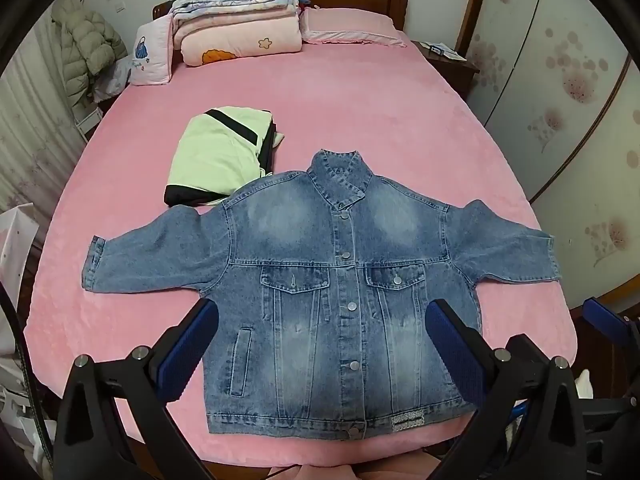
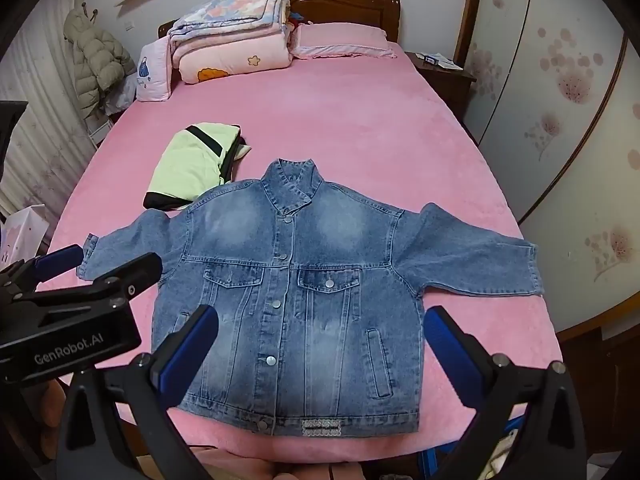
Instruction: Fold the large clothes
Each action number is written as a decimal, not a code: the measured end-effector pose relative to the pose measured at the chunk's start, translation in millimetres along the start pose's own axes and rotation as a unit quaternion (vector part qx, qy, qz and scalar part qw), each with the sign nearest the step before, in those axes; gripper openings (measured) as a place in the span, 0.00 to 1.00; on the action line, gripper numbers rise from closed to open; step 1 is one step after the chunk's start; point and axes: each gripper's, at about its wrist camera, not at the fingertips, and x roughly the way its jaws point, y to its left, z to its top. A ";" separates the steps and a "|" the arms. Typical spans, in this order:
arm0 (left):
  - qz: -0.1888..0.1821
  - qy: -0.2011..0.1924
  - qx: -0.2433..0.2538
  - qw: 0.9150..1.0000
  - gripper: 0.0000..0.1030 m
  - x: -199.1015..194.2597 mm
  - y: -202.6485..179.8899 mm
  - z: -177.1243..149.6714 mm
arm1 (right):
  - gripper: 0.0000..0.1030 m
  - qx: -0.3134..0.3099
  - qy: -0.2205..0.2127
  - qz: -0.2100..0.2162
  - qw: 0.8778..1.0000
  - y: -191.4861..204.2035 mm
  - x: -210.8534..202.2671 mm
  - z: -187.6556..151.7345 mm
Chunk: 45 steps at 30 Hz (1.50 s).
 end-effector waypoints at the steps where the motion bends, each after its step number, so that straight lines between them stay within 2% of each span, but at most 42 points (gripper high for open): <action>1: 0.000 -0.001 0.001 1.000 1.00 -0.5 0.4 0.4 | 1.00 -0.001 0.001 0.000 1.000 0.2 0.0 0.0; 7: -0.005 -0.007 0.005 1.000 1.00 -5.5 -2.4 2.2 | 1.00 0.000 -0.008 -0.002 1.000 0.5 -4.3 -0.5; 15: -0.002 -0.017 0.003 1.000 1.00 -11.2 2.7 -0.5 | 1.00 0.021 0.004 -0.019 1.000 -4.4 -4.7 -2.6; 24: 0.000 -0.012 0.009 1.000 1.00 -10.1 6.8 -5.9 | 1.00 0.049 -0.005 -0.023 0.999 -7.0 -9.8 -11.0; 45: 0.000 -0.011 0.011 1.000 1.00 -8.9 16.0 -9.6 | 1.00 0.044 0.000 -0.015 0.999 1.2 -2.5 -6.6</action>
